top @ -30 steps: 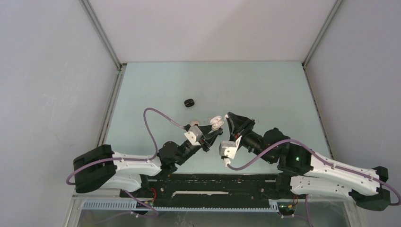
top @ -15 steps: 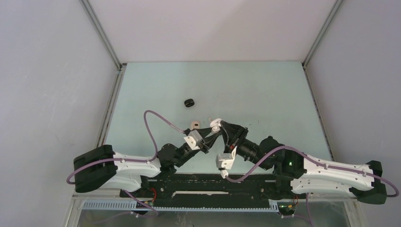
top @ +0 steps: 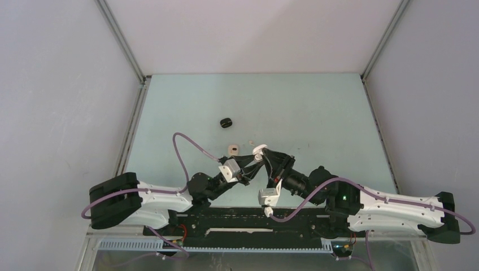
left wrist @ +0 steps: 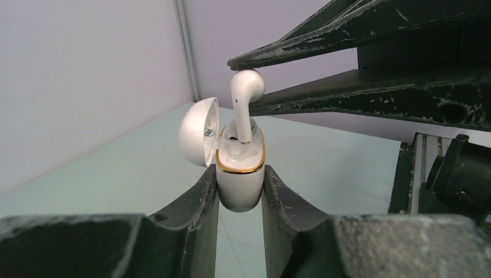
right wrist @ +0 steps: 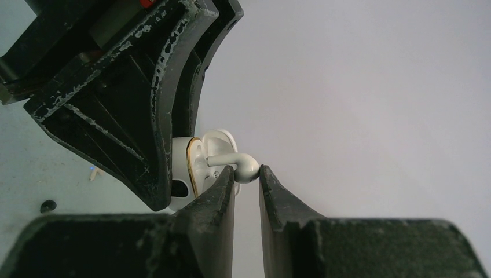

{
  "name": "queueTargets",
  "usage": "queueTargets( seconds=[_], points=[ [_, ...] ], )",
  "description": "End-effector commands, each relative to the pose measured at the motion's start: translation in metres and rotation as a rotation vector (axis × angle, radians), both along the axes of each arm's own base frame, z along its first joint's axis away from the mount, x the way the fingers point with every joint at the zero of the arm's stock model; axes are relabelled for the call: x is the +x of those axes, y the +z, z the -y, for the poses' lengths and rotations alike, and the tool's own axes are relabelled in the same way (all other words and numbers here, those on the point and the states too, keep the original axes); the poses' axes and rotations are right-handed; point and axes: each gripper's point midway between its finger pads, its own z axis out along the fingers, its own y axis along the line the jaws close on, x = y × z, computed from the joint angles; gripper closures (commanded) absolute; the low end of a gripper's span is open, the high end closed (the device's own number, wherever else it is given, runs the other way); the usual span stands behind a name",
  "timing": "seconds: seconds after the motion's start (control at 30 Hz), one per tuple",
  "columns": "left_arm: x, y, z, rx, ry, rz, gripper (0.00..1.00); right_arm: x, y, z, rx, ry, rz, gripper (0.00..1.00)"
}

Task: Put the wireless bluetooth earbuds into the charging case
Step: Place the earbud in the charging case.

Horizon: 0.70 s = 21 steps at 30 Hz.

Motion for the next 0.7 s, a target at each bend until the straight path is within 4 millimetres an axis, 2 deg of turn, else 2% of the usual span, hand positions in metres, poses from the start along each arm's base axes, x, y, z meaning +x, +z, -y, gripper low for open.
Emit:
queueTargets(
  seconds=[0.0, 0.67],
  points=[
    [-0.007, 0.017, 0.001, -0.052, -0.026, 0.044, 1.0, -0.003, 0.018, -0.001, 0.065, 0.016, 0.03, 1.0],
    [-0.01, 0.02, 0.0, -0.061, -0.039, 0.048, 1.0, -0.007, 0.004, -0.005, 0.018, 0.039, 0.031, 1.0]
  ],
)
